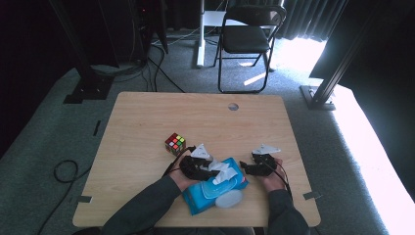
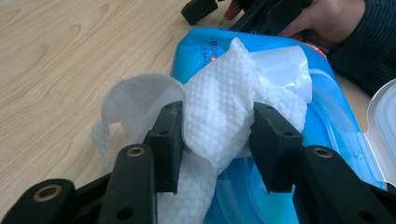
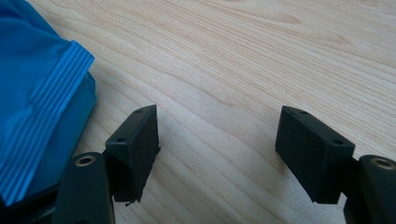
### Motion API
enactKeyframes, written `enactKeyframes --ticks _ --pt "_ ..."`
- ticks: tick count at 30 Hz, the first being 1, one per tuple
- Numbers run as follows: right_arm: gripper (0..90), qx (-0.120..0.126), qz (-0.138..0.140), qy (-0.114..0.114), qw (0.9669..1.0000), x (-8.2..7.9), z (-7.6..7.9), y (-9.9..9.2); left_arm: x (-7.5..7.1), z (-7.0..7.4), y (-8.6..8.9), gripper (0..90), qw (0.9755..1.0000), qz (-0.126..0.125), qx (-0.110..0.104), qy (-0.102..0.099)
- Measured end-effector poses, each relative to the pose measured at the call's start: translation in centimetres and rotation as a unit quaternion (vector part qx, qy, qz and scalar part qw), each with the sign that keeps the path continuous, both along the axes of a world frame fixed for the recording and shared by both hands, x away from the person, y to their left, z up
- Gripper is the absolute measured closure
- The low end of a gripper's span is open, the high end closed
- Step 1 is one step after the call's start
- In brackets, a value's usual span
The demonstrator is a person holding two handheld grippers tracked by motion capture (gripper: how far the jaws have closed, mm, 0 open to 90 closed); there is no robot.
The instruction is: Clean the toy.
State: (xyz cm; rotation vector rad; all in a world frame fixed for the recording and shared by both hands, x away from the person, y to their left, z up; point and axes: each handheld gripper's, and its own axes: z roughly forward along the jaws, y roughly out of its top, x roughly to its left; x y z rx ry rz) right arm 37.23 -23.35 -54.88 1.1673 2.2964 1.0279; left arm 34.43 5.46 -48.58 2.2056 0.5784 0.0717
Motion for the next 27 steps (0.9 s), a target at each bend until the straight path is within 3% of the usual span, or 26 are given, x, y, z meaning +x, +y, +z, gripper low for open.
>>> enactKeyframes --ticks 12,23,27 --pt "29.8 0.0 0.0 0.0 1.0 0.0 0.0 0.01 0.39 -0.09 0.49 58.7 0.9994 -0.002 -0.029 0.021" --pt "29.8 0.0 0.0 0.001 1.0 0.0 0.01 0.01 0.45 0.15 0.81 59.8 0.9983 -0.004 -0.053 0.021" --pt "29.8 0.001 -0.001 0.001 1.0 -0.01 0.01 0.01 0.43 0.3 0.93 69.0 0.9986 0.002 -0.051 0.013"
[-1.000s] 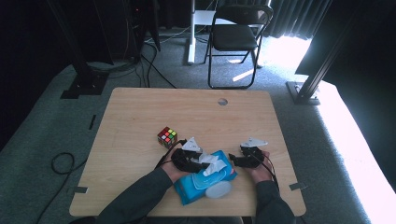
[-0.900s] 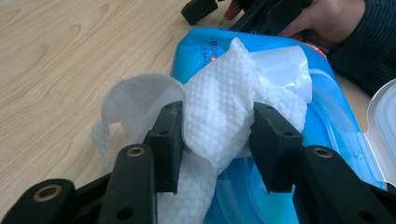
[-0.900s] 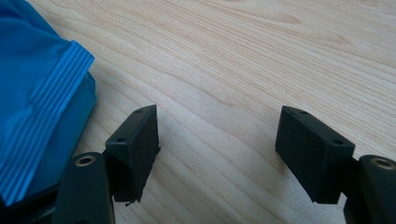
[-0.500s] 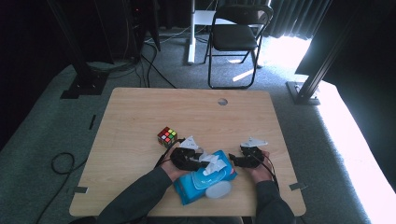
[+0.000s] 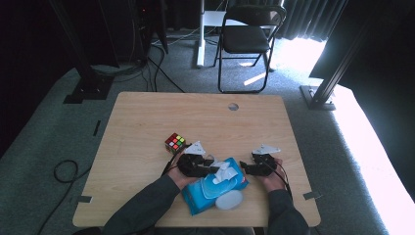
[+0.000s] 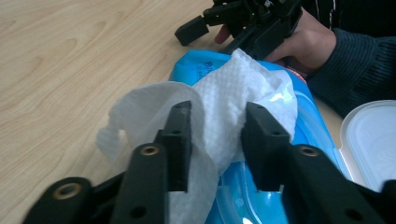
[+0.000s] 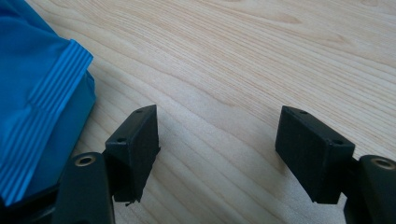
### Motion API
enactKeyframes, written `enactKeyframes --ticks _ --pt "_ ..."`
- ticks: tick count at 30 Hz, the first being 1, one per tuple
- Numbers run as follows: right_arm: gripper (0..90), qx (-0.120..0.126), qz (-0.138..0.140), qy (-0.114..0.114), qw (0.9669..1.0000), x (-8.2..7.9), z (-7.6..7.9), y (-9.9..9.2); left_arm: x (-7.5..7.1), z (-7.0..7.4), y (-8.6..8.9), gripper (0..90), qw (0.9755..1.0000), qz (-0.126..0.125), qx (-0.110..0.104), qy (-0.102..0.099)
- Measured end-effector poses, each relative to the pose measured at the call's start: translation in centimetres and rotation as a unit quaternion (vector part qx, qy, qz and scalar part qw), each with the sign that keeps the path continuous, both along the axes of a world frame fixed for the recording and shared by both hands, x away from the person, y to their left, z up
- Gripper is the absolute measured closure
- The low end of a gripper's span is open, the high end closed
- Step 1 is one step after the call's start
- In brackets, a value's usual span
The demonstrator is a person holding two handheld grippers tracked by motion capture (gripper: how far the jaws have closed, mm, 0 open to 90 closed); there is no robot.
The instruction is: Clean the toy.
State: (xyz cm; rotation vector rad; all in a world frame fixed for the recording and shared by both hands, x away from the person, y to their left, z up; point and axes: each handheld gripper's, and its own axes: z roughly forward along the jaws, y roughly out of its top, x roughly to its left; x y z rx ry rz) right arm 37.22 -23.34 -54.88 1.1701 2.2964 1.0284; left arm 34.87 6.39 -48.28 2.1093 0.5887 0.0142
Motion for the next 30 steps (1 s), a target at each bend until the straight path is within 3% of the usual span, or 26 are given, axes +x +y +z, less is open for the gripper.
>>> enactKeyframes --ticks 3,7,10,14,30 --pt "29.8 0.0 0.0 0.0 1.0 0.0 0.0 0.0 -0.1 0.0 -0.1 76.7 0.9999 -0.002 0.009 -0.007" --pt "29.8 0.0 0.0 0.0 1.0 0.0 0.0 0.0 -0.5 -0.3 -0.6 68.7 0.9996 -0.011 0.022 -0.013" --pt "29.8 0.0 0.0 0.0 1.0 0.0 0.0 0.0 -0.6 -0.2 -0.7 80.1 0.999 -0.004 0.034 -0.03" --pt "29.8 0.0 0.0 -0.001 1.0 0.0 0.0 0.0 -0.5 0.0 -0.2 86.7 0.9989 0.009 0.027 -0.036" --pt "29.5 0.0 -0.002 0.0 1.0 0.0 0.0 0.1 0.6 1.7 5.0 87.1 0.9957 0.082 -0.003 -0.043"
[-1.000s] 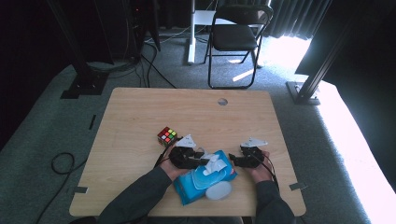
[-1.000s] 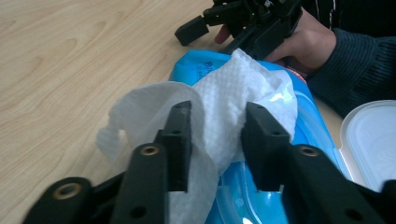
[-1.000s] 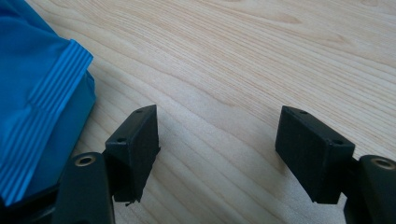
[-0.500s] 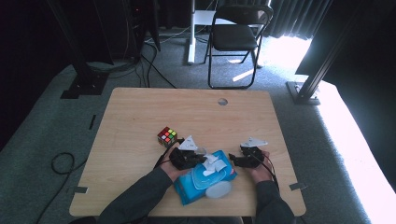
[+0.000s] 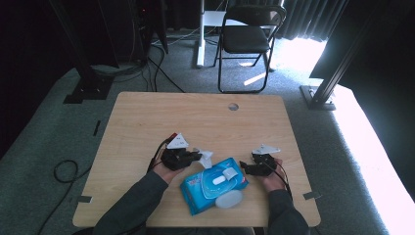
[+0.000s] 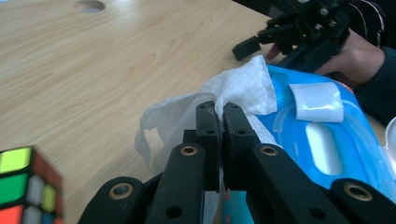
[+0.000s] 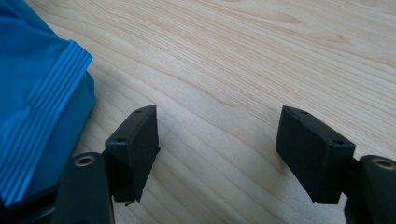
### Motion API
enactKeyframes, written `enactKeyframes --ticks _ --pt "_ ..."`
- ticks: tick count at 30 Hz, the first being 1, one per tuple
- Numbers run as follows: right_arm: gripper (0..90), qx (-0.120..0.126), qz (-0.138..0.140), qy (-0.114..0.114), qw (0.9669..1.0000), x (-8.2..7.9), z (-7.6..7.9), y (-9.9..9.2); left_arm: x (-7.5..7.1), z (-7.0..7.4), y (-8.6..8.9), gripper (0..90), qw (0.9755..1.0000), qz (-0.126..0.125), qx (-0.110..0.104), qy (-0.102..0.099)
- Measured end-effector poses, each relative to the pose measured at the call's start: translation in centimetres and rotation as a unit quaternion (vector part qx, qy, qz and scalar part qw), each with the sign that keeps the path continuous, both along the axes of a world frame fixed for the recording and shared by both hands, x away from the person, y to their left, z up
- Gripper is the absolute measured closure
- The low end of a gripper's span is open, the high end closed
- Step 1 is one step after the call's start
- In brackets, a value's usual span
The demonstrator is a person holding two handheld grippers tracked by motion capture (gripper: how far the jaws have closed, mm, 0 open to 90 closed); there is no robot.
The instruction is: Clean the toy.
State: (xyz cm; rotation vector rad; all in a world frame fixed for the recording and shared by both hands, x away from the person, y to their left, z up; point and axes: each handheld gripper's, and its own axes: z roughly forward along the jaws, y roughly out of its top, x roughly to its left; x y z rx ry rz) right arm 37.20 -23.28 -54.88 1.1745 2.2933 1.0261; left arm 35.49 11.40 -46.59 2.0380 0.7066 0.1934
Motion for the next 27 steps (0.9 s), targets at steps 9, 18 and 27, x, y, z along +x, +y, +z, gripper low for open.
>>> enactKeyframes --ticks 9,18,27 --pt "26.7 -0.002 -0.006 0.001 1.0 0.1 0.0 0.0 0.2 0.1 2.6 87.0 0.9994 0.034 0.001 -0.006" --pt "26.7 -0.002 -0.005 0.002 1.0 0.1 0.0 0.0 0.1 -0.4 5.7 86.9 0.9977 0.068 0.0 -0.001" --pt "26.7 -0.002 -0.005 0.002 1.0 0.1 0.0 0.0 -0.2 -2.6 9.7 86.3 0.9934 0.109 0.018 0.028"
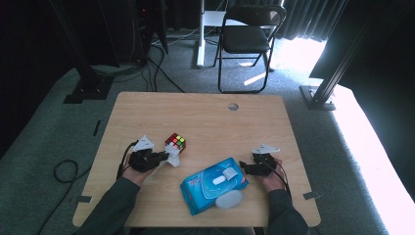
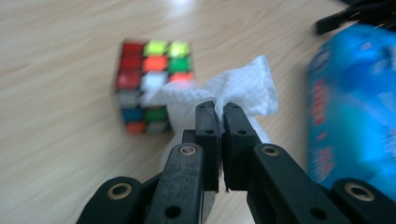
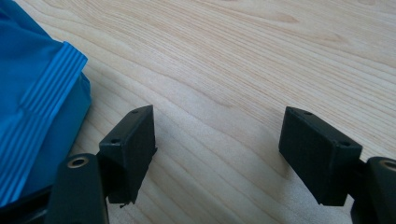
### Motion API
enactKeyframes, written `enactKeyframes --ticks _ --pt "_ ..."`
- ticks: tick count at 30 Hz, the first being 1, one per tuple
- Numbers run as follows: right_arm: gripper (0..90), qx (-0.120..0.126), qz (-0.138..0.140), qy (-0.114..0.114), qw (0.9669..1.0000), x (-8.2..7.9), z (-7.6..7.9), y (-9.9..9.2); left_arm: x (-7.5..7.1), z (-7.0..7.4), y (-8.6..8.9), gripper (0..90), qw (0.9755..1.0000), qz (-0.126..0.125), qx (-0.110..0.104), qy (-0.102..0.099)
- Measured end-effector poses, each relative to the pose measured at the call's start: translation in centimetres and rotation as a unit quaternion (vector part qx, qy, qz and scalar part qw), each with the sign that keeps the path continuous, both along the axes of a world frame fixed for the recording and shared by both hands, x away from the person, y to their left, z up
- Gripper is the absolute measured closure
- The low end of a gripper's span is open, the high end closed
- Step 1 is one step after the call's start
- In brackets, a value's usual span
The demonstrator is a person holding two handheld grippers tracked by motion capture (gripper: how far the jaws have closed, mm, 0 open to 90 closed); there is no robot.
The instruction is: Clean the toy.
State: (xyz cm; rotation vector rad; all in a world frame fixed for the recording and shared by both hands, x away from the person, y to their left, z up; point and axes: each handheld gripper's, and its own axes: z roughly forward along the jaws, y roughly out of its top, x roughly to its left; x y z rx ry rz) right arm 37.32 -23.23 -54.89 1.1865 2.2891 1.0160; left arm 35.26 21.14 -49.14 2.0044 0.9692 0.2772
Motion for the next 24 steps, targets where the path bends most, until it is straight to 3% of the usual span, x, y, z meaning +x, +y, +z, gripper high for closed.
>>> enactKeyframes --ticks 7,10,14,18,21,24 --pt "26.7 0.0 0.0 0.0 1.0 0.0 0.0 0.0 0.9 -2.3 0.7 81.7 0.9987 0.021 0.041 0.023" --pt "26.7 0.0 0.0 0.0 1.0 0.0 0.0 0.0 1.1 -3.0 0.5 73.4 0.9981 0.02 0.046 0.034" --pt "26.7 0.0 0.0 0.0 1.0 0.0 0.0 0.0 1.2 -3.4 0.0 62.8 0.997 0.016 0.068 0.034" --pt "26.7 0.0 0.0 0.0 1.0 0.0 0.0 0.0 1.2 -3.9 -0.2 56.6 0.9963 0.017 0.075 0.037" --pt "26.7 0.0 0.0 0.0 1.0 0.0 0.0 0.0 1.2 -4.0 -0.3 55.7 0.9956 0.02 0.085 0.035" --pt "26.7 0.0 0.0 0.0 1.0 0.0 0.0 0.0 1.3 -4.1 -0.3 60.8 0.9949 0.027 0.092 0.032"
